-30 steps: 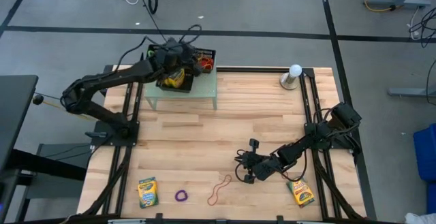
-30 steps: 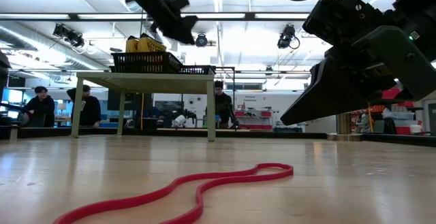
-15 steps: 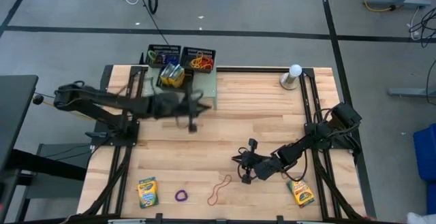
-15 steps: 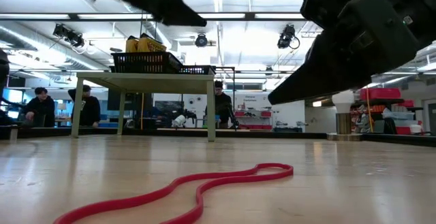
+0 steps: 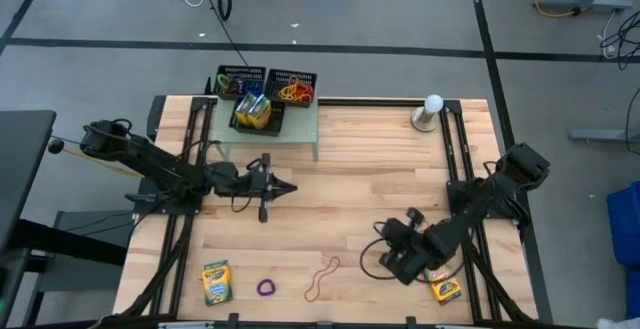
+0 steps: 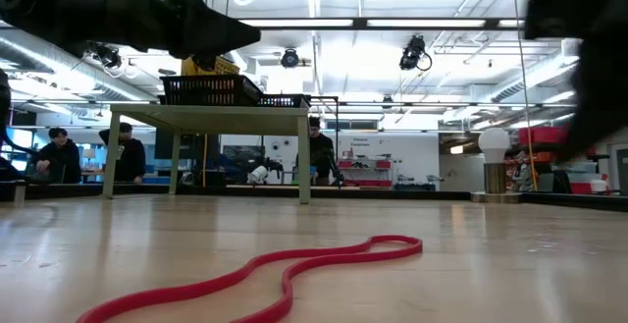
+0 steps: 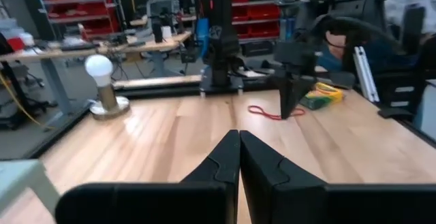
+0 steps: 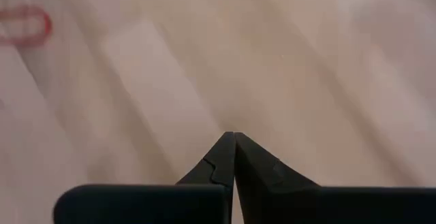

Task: Pick & Place Office Desk Supplies
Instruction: Put the red rubber band into the top right black bin

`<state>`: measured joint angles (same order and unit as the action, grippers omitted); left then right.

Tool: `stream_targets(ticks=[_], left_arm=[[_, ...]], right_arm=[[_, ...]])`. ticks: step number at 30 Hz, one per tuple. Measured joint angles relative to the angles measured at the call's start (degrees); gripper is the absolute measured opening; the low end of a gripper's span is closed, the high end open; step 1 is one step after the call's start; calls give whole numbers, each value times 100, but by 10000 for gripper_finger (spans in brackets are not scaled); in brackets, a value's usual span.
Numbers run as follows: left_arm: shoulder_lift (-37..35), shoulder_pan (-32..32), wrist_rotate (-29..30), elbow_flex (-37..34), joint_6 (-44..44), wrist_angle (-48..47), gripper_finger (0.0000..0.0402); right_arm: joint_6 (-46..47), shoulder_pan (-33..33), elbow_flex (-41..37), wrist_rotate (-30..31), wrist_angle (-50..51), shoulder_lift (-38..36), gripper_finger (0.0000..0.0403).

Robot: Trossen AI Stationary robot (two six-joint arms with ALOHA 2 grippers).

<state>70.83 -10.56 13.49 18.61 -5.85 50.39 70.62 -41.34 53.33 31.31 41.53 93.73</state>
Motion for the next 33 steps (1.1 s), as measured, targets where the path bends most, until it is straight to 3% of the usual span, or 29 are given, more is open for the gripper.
stream_targets(ticks=[9, 15, 19, 25, 29, 33], left_arm=[[0, 2, -44, 2, 549, -50, 18], [0, 2, -46, 2, 693, -201, 18], [0, 2, -48, 2, 696, -282, 18], [0, 2, -46, 2, 748, -326, 18], [1, 3, 13, 2, 766, -326, 18], [0, 31, 438, 2, 596, -328, 18]], right_arm=[[2829, -898, -33, -941, 1235, 2, 69], [3248, -952, -485, -1193, 763, 2, 124], [3264, -857, -863, -1185, 351, -5, 138], [2743, -681, -1032, -1180, 41, -28, 115], [2150, -596, -1031, -1179, -149, -24, 72], [1798, -583, -945, -1191, -138, -2, 19]])
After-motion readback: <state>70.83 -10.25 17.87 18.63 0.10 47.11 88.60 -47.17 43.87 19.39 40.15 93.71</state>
